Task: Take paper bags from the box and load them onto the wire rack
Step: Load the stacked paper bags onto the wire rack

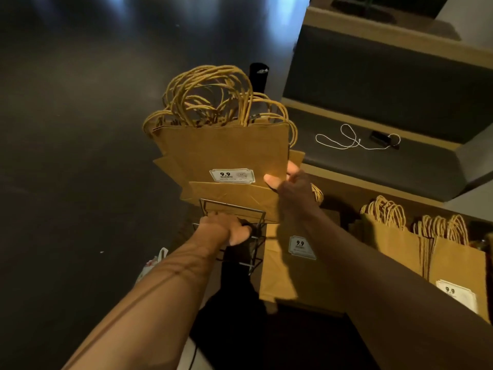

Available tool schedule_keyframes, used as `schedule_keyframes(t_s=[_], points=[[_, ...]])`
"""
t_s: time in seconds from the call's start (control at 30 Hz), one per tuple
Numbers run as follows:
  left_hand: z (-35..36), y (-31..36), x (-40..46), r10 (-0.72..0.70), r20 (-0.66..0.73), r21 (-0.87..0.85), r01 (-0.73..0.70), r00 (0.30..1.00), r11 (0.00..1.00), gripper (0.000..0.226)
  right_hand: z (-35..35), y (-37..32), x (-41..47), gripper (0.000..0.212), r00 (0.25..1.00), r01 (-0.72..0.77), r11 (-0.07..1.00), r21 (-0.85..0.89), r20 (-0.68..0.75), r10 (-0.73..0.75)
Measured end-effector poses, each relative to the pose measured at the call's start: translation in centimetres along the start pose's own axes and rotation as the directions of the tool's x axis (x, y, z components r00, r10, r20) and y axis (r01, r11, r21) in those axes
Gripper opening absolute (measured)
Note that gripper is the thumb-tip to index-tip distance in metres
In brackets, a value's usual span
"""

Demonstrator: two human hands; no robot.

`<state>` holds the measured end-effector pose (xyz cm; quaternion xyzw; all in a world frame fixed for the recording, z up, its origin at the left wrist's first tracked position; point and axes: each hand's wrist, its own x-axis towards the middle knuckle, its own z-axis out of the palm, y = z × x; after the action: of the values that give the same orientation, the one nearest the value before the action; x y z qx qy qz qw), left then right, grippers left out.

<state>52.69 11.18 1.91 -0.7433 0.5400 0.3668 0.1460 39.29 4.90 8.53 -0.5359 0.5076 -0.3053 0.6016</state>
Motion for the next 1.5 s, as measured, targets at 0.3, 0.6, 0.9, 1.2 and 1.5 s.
schedule_keyframes(t_s=[0.3, 0.6, 0.9, 1.2, 1.5], points=[[0.0, -0.5, -1.7, 0.04, -0.243, -0.085, -0.062, 0.969, 0.994, 0.04, 0.1, 2.5, 0.3, 0.015, 0.985, -0.059, 0.926, -0.372, -0.171, -0.006], [0.1, -6.7, -1.8, -0.436, -0.509, -0.731, -0.105, 0.742, 0.674, 0.029, -1.5, 2.6, 0.2, 0.009, 0.985, 0.07, 0.901, -0.429, -0.112, -0.13], [-0.3, -7.0, -2.5, -0.525, -0.553, -0.828, -0.359, 0.647, 0.43, 0.05, -0.2, 4.0, -0.1, 0.027, 0.95, 0.122, 0.882, -0.456, -0.204, -0.237], [-0.6, -6.9, -2.2, -0.532, -0.479, -0.864, -0.267, 0.698, 0.428, 0.044, -0.6, 4.8, 0.0, 0.006, 0.93, 0.109, 0.927, -0.359, -0.292, -0.223], [0.0, -6.7, -1.8, -0.507, -0.414, -0.867, -0.156, 0.756, 0.474, 0.04, -1.4, 4.8, -0.2, 0.012, 0.93, 0.068, 0.955, -0.289, -0.328, -0.165]])
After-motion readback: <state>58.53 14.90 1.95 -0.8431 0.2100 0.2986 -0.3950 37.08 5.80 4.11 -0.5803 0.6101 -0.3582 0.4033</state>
